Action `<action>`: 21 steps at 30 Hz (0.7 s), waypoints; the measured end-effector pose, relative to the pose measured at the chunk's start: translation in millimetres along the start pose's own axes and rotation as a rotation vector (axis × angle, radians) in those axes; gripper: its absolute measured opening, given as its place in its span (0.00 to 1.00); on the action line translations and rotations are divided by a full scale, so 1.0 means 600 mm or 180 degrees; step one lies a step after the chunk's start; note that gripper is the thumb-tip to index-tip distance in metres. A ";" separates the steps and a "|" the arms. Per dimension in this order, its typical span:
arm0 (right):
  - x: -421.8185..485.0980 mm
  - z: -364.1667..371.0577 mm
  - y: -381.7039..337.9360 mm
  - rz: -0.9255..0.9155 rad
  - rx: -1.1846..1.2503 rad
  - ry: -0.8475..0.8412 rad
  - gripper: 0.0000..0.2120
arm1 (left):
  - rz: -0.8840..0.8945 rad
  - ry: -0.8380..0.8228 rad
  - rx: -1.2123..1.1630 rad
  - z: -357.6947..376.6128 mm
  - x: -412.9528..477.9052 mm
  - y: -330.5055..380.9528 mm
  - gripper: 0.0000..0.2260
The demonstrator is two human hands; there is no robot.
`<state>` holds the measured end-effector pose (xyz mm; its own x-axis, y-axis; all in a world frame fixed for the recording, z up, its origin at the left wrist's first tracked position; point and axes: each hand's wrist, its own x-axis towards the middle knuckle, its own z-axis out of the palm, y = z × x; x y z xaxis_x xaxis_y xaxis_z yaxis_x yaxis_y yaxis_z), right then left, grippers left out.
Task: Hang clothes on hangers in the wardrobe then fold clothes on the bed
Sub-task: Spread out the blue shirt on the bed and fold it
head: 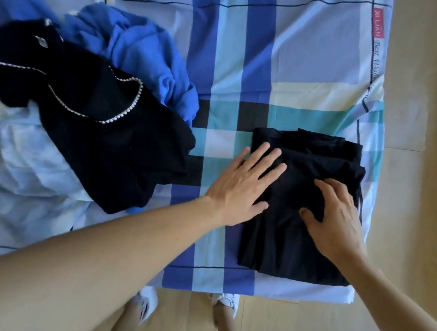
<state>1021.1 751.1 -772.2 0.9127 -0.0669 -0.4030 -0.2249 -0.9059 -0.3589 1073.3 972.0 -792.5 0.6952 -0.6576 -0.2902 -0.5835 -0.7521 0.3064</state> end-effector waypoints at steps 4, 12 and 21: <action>0.003 -0.013 -0.047 -0.0013 0.0021 0.0211 0.35 | -0.0986 0.0575 0.0422 -0.039 -0.051 -0.125 0.41; 0.036 0.019 -0.215 -0.0481 0.0473 0.0161 0.37 | -0.2809 0.0652 0.0322 -0.098 -0.155 -0.314 0.58; 0.075 0.087 -0.396 -0.0275 0.1372 -0.0522 0.36 | -0.2676 0.0080 -0.0486 -0.110 -0.162 -0.332 0.32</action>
<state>1097.9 985.0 -749.1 0.8762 0.0994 -0.4716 -0.3034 -0.6466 -0.6999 1149.9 1188.9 -765.3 0.8819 0.1190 -0.4562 0.1923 -0.9743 0.1176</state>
